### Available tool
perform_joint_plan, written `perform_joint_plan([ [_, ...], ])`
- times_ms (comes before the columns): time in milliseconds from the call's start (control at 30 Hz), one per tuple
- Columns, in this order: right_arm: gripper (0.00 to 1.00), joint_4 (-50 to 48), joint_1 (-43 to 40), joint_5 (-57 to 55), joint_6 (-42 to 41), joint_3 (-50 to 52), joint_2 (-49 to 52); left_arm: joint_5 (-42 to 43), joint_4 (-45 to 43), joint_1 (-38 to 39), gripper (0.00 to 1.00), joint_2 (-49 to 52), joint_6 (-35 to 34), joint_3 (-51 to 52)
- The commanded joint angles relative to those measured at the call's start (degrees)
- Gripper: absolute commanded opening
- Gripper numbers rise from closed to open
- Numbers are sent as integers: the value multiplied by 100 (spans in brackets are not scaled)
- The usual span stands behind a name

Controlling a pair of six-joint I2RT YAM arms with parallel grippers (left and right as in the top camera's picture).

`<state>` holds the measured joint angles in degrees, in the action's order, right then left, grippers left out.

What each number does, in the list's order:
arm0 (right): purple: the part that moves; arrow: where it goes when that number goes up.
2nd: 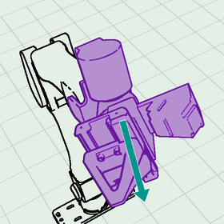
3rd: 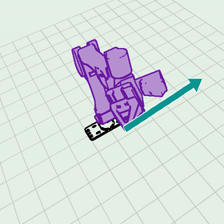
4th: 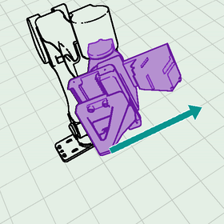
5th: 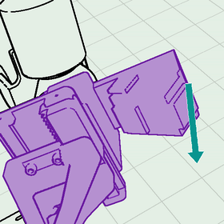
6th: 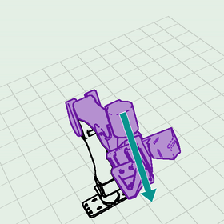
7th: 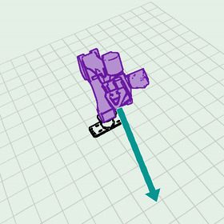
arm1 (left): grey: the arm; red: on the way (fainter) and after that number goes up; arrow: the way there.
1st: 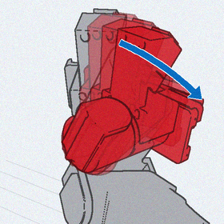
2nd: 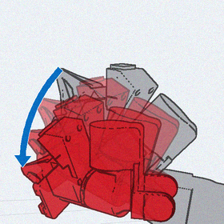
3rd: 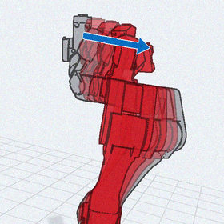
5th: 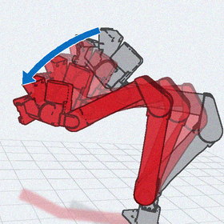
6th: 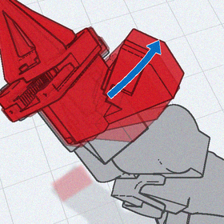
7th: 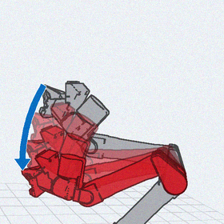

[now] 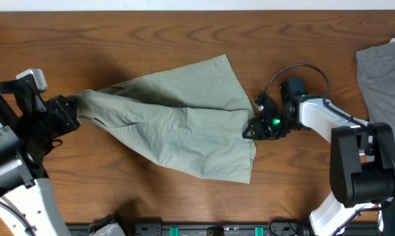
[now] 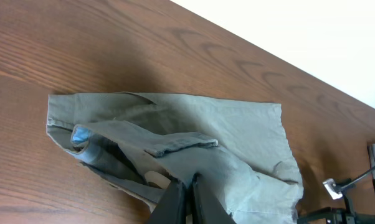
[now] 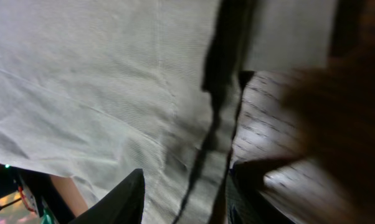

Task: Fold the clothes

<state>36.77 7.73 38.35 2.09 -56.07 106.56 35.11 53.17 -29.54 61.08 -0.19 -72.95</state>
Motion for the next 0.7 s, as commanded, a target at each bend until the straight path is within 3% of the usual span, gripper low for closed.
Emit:
perform_joint_plan([
  [0,38,-44,61,492,256,17,92,-24,-37,-28,6,2,13,-144],
  [233,34,-83,35,463,291,15,92,-26,-37,-28,7,2,13,-144],
  [400,38,7,0,-479,-52,15,92,-24,-39,-28,6,2,13,-144],
  [667,41,-74,-22,-286,33,-17,90,-24,-52,-28,6,2,13,-144],
])
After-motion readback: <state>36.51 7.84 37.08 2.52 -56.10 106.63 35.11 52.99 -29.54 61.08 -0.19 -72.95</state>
